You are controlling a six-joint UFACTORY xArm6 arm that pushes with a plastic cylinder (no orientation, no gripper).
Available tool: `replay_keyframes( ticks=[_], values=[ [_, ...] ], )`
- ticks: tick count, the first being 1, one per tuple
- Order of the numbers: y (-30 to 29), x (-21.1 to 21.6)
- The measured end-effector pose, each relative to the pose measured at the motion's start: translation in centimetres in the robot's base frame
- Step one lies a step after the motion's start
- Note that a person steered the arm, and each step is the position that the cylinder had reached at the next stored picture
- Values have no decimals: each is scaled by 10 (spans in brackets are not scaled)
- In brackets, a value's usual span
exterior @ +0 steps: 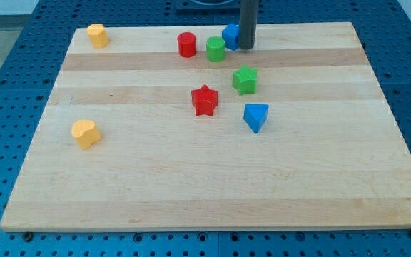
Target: Push the blue cube into the green circle
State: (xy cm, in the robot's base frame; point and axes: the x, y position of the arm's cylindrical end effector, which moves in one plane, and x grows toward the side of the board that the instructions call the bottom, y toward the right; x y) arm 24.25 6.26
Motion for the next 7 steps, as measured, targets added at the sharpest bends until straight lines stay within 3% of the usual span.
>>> replay_keyframes(
  ticks=[2,3,4,5,7],
  values=[
    [-35,-5],
    [16,-18],
    [-34,-51],
    [-79,-51],
    [-69,-48]
  ],
)
